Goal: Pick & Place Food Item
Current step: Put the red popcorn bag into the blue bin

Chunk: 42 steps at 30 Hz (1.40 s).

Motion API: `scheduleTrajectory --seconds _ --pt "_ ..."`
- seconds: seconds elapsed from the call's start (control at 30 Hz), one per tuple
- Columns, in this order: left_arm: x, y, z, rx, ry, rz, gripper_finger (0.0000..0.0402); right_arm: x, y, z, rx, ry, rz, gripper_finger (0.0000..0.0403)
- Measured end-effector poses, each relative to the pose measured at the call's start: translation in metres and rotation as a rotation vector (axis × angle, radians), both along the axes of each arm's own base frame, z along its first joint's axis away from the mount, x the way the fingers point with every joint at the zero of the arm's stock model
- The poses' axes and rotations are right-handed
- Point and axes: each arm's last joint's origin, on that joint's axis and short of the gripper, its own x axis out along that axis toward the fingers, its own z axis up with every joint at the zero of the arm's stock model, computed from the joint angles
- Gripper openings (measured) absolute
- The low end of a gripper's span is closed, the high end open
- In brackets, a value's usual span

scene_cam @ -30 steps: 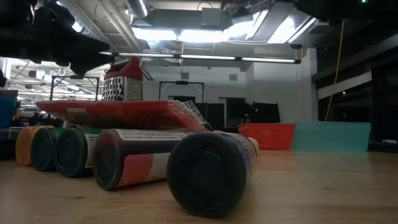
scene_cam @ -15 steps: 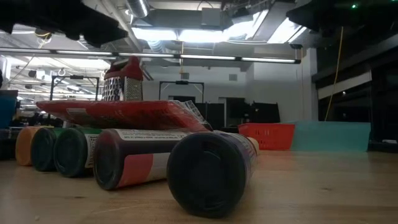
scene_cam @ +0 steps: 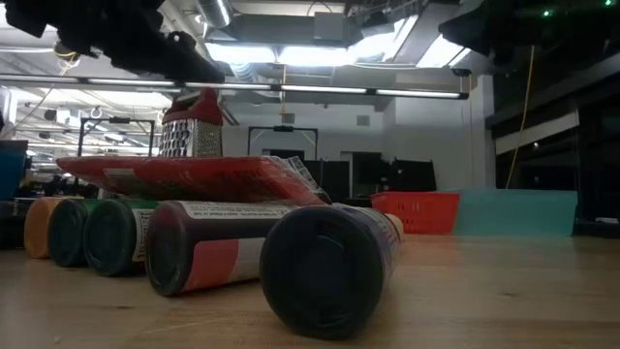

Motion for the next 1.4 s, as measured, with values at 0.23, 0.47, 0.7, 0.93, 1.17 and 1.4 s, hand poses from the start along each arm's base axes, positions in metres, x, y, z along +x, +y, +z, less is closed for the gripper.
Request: scheduleTrajectory --seconds 0.23,0.47,0.7,0.93,1.17,1.4 --pt "0.016 -0.027 -0.006 0.001 0.075 -0.081 0.0242 -0.001 -0.002 0.002 -0.029 -0.001 -0.018 0.0142" --pt "0.025 -0.064 -0.019 0.096 0.252 -0.11 0.0242 -0.001 -0.002 0.002 -0.032 -0.005 -0.019 0.0142" --pt "0.034 -0.095 -0.031 0.141 0.417 -0.095 0.0245 -0.001 -0.001 0.002 -0.033 -0.005 -0.015 0.0142" --pt "0.038 -0.115 -0.017 0.14 0.476 -0.104 0.0255 -0.001 -0.001 0.002 -0.033 -0.005 -0.015 0.0142" --pt "0.037 -0.117 -0.038 0.125 0.589 -0.036 0.0256 -0.001 -0.001 0.002 -0.051 0.001 -0.004 0.0142" --pt "0.042 -0.121 -0.054 0.156 0.602 -0.007 0.0256 -0.001 -0.001 0.005 -0.062 -0.021 0.004 0.0142"
